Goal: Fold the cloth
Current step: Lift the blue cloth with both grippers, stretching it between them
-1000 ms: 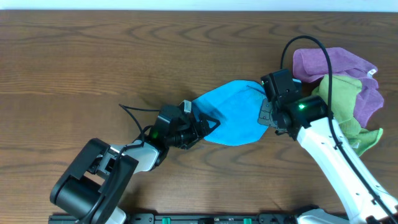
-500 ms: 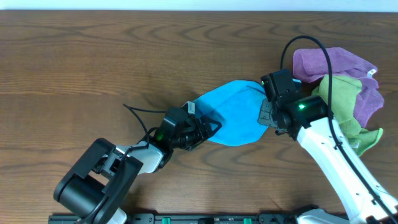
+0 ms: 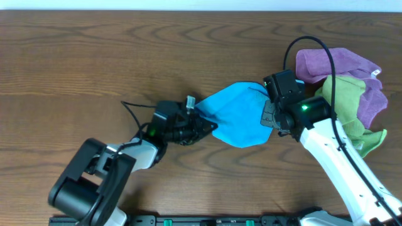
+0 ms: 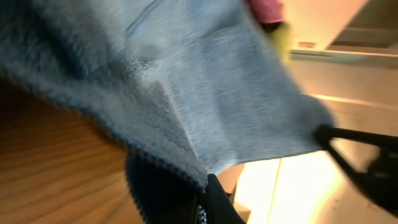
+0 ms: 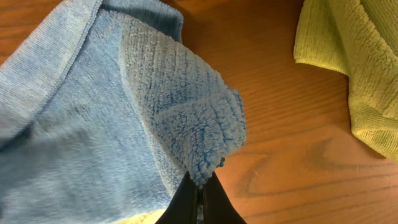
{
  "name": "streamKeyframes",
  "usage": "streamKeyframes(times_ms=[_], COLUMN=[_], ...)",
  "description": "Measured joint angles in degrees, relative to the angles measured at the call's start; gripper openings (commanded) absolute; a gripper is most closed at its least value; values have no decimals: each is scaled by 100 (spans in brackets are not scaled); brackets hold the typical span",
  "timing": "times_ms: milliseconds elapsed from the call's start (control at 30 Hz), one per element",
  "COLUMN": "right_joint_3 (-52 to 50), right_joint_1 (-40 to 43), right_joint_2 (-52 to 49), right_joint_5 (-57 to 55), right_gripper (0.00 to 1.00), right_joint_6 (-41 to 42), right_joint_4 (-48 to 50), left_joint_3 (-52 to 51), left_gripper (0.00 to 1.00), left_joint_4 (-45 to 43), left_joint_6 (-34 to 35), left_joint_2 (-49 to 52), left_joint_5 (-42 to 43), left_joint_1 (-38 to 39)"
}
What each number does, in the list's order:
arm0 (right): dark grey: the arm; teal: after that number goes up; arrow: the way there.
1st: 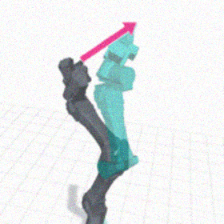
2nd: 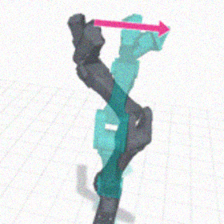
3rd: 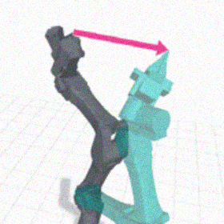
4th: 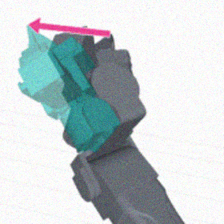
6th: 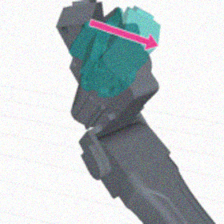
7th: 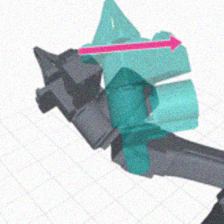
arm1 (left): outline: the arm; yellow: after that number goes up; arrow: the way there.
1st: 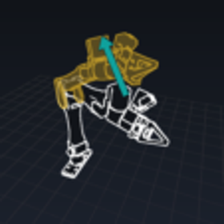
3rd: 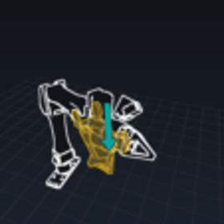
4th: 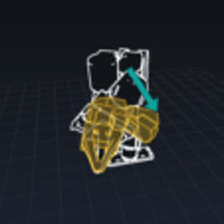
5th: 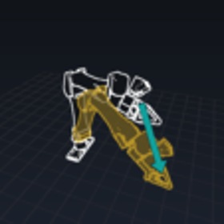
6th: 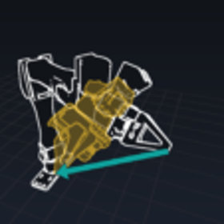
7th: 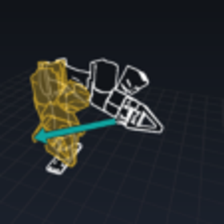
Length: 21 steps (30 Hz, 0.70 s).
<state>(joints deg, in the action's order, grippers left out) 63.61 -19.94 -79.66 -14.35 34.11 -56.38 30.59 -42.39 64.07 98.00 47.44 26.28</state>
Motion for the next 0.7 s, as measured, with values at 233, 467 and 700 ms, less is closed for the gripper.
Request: streamKeyframes(times_ms=[233, 467, 700], right_joint_3=[0, 0, 0], right_joint_1=[0, 0, 0], right_joint_2=[0, 0, 0], right_joint_5=[2, 260, 592], right_gripper=[1, 1, 1], right_joint_6=[-4, -7, -24], right_joint_4=[9, 109, 966], left_joint_3=[140, 192, 623], left_gripper=[6, 6, 6], left_joint_4=[192, 758, 1104], left_joint_6=[2, 44, 57], left_joint_2=[-820, -1088, -1088], left_joint_5=[466, 619, -79], left_joint_1=[-457, -918, -925])
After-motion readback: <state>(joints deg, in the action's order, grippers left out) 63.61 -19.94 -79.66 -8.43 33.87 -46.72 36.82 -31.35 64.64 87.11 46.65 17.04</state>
